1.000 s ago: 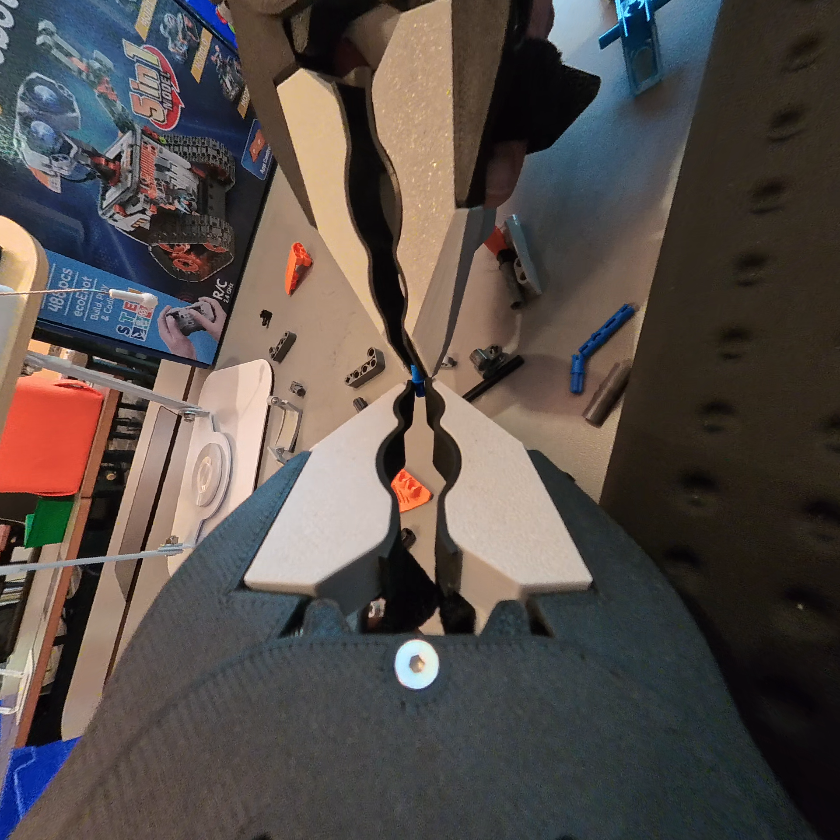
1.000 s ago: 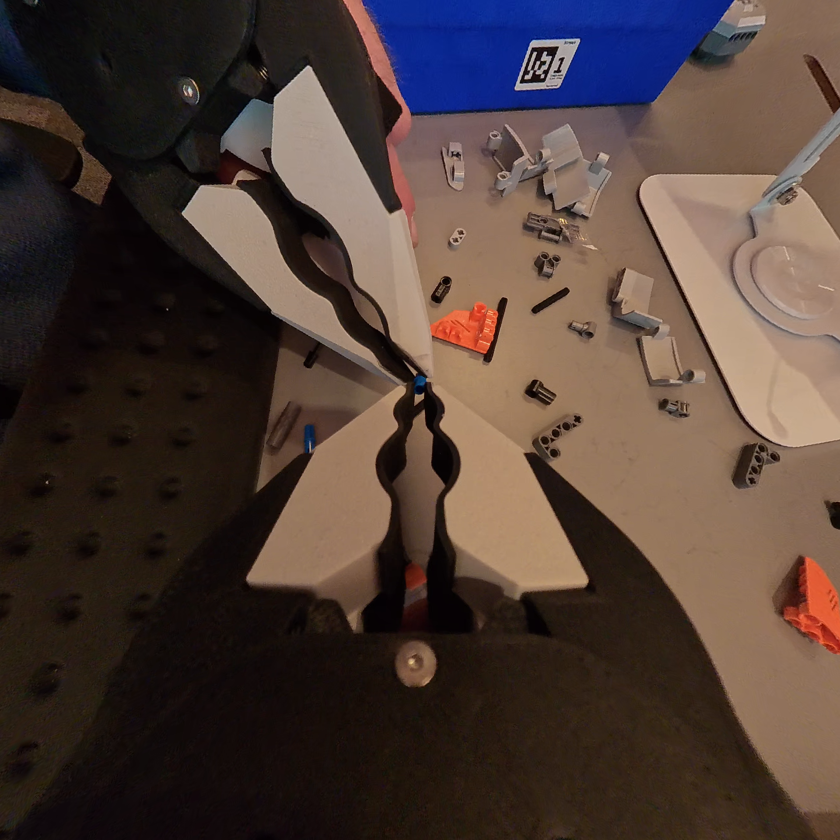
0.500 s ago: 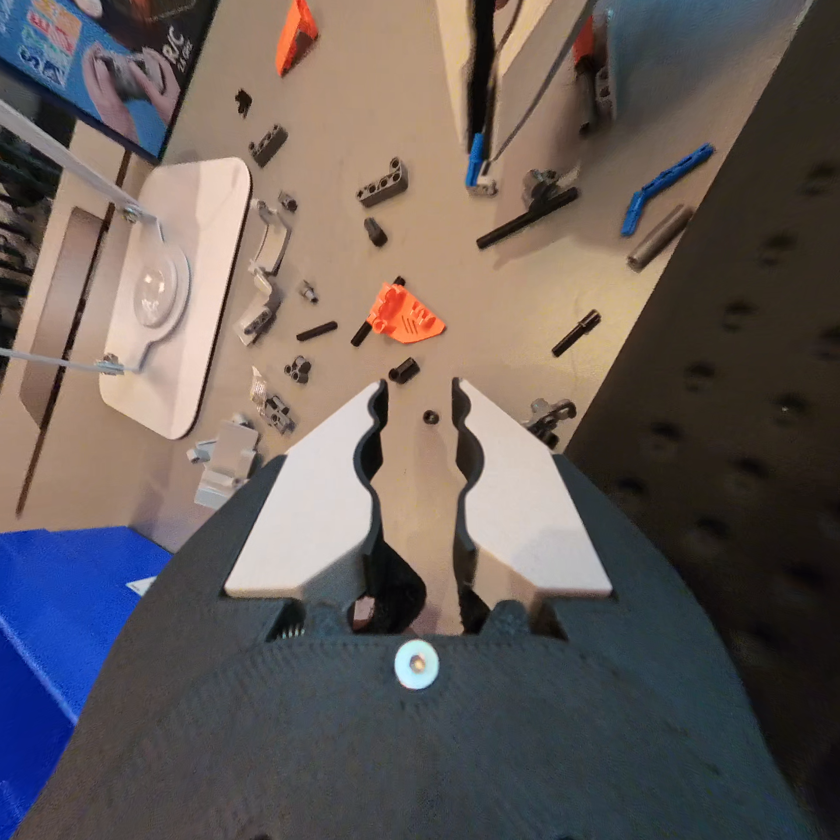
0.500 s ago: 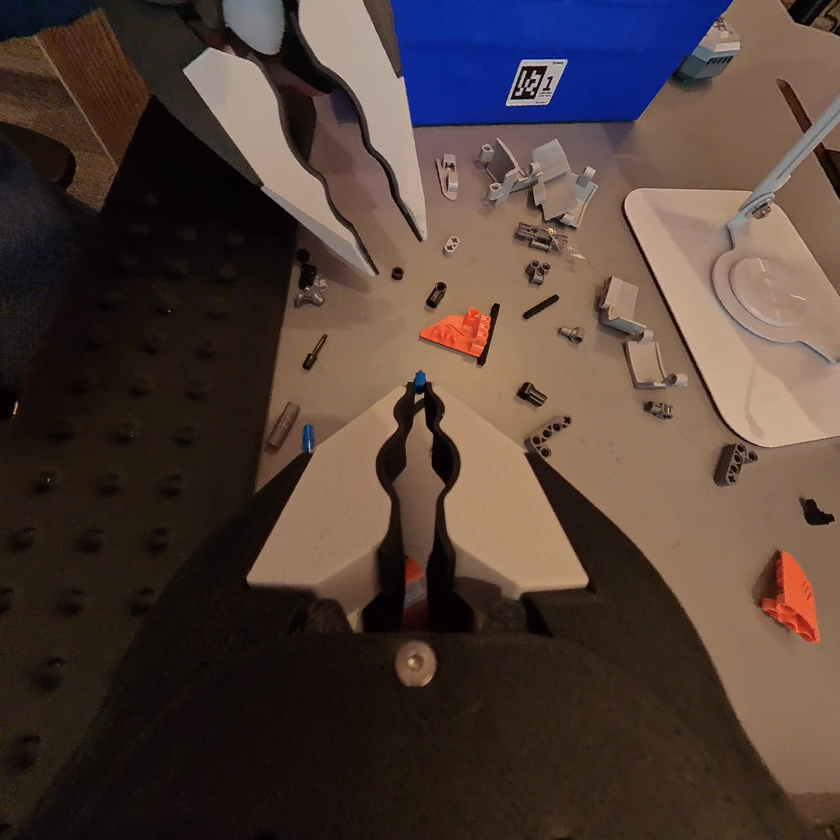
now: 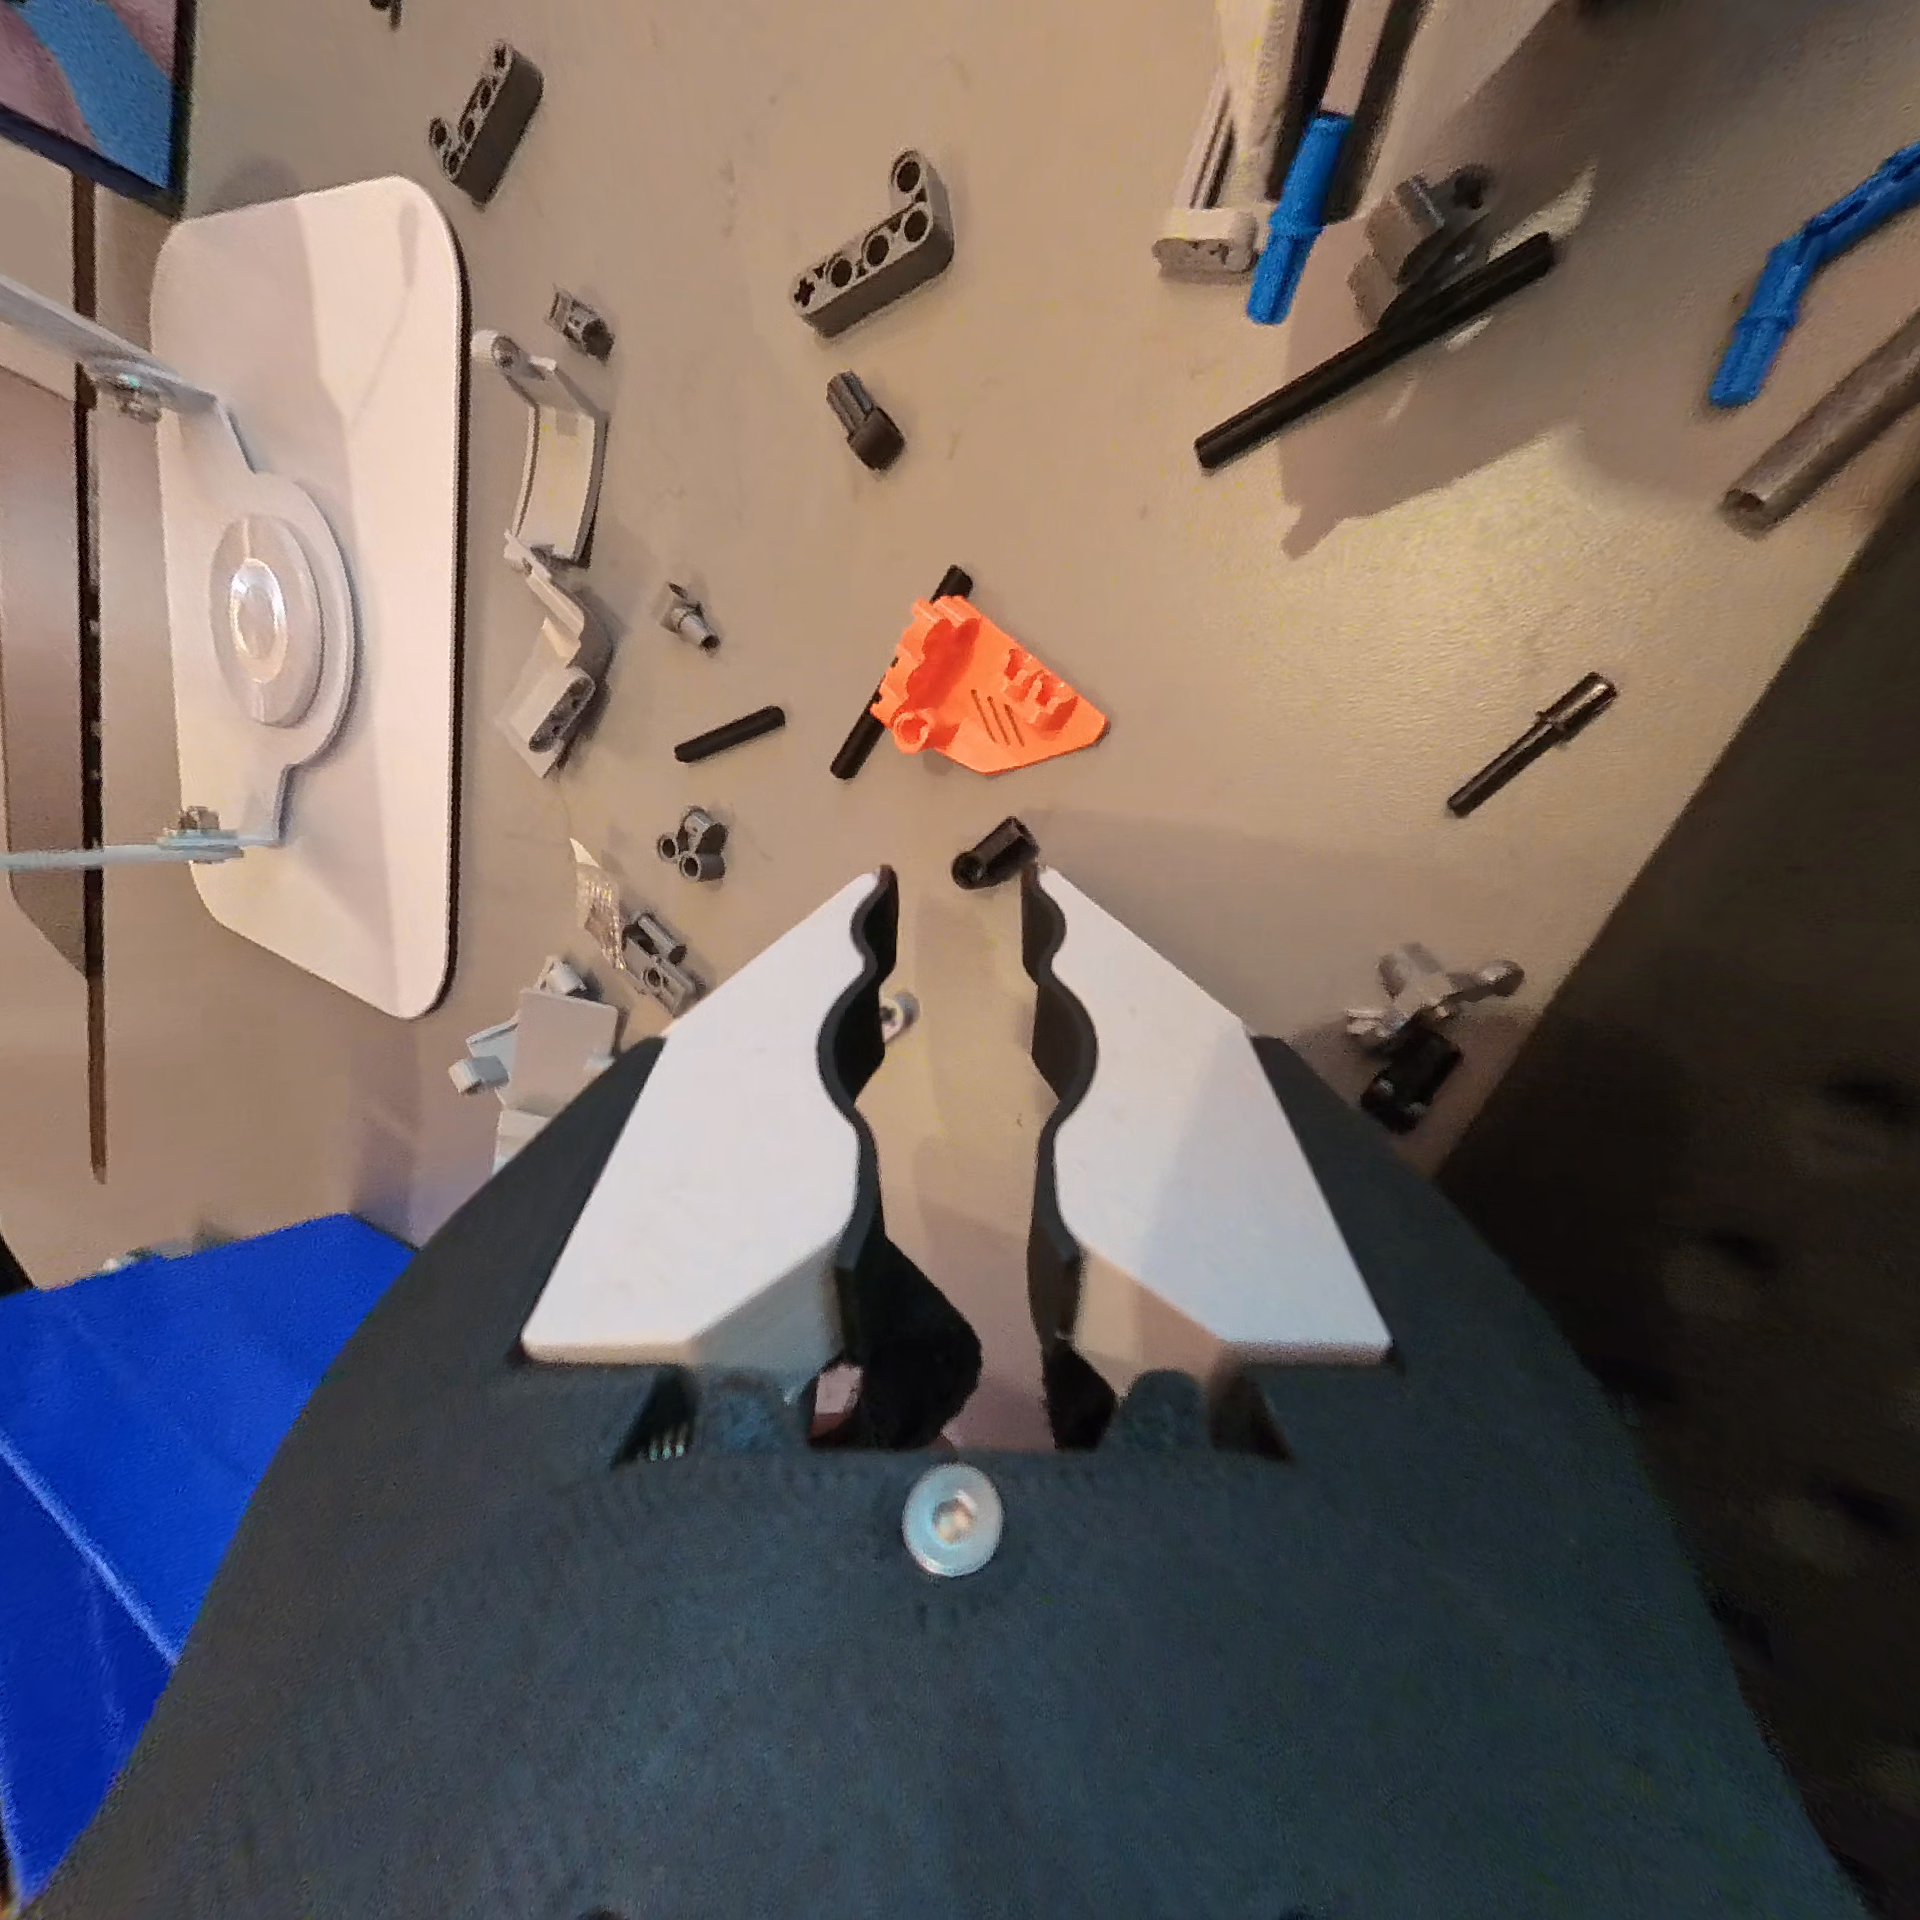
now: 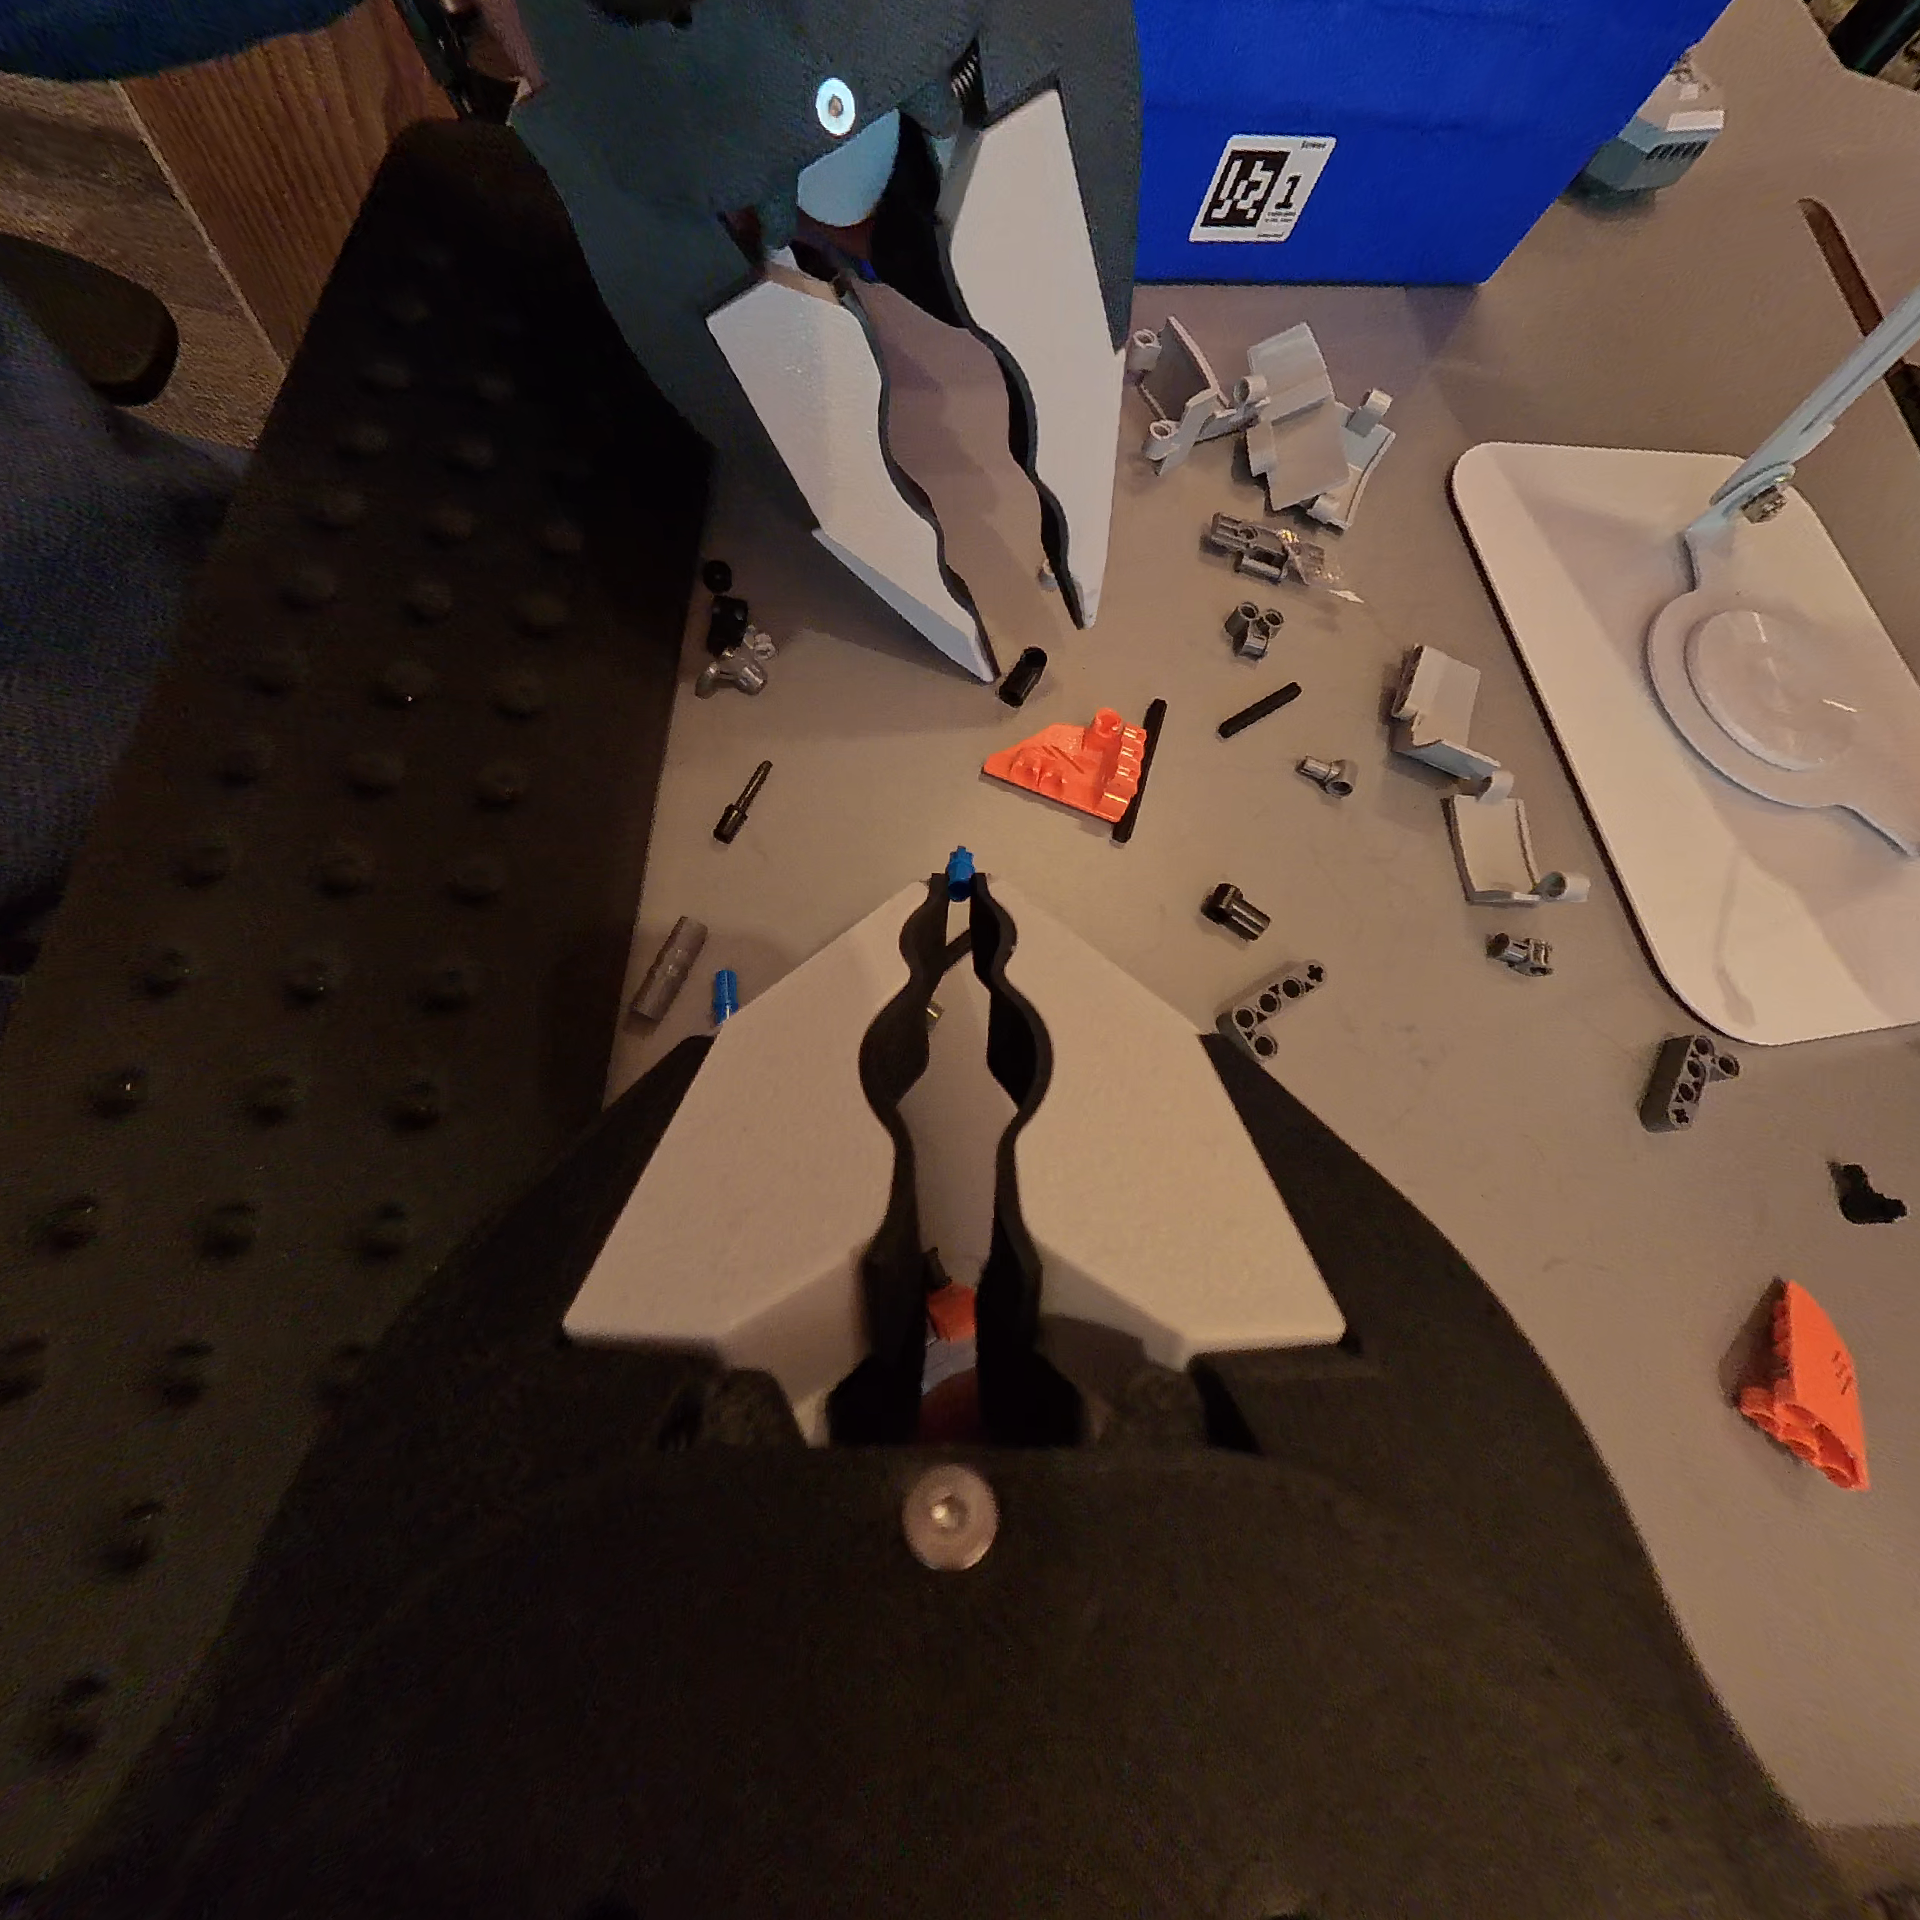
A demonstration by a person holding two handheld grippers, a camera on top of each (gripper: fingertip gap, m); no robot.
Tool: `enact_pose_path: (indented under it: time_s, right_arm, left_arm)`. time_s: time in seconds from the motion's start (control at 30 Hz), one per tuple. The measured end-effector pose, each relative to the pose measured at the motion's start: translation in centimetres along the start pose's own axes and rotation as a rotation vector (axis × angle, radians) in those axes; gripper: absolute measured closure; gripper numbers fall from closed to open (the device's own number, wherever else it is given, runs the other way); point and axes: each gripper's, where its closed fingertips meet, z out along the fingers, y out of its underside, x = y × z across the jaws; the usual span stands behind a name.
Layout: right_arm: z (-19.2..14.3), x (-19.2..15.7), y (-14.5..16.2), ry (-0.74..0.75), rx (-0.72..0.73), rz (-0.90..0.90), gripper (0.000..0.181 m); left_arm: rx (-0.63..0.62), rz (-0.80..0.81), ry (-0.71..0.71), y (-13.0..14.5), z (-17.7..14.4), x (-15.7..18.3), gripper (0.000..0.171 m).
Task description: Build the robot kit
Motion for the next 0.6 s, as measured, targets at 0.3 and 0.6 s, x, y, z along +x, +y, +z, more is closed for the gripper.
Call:
enact_pose_path:
  time_s: [0.3,0.6]
  right_arm:
    - [0.0,-0.1,-0.1,-0.002,0.004,-0.005,0.18]
    - [0.0,0.0,-0.2,-0.006,0.018,0.001,0.18]
  left_arm:
    - [0.005,0.106,0.097,-0.4,0.4,0.6,0.164]
    - [0.082,0.029,0.096,-1.6,0.4,1.2,0.165]
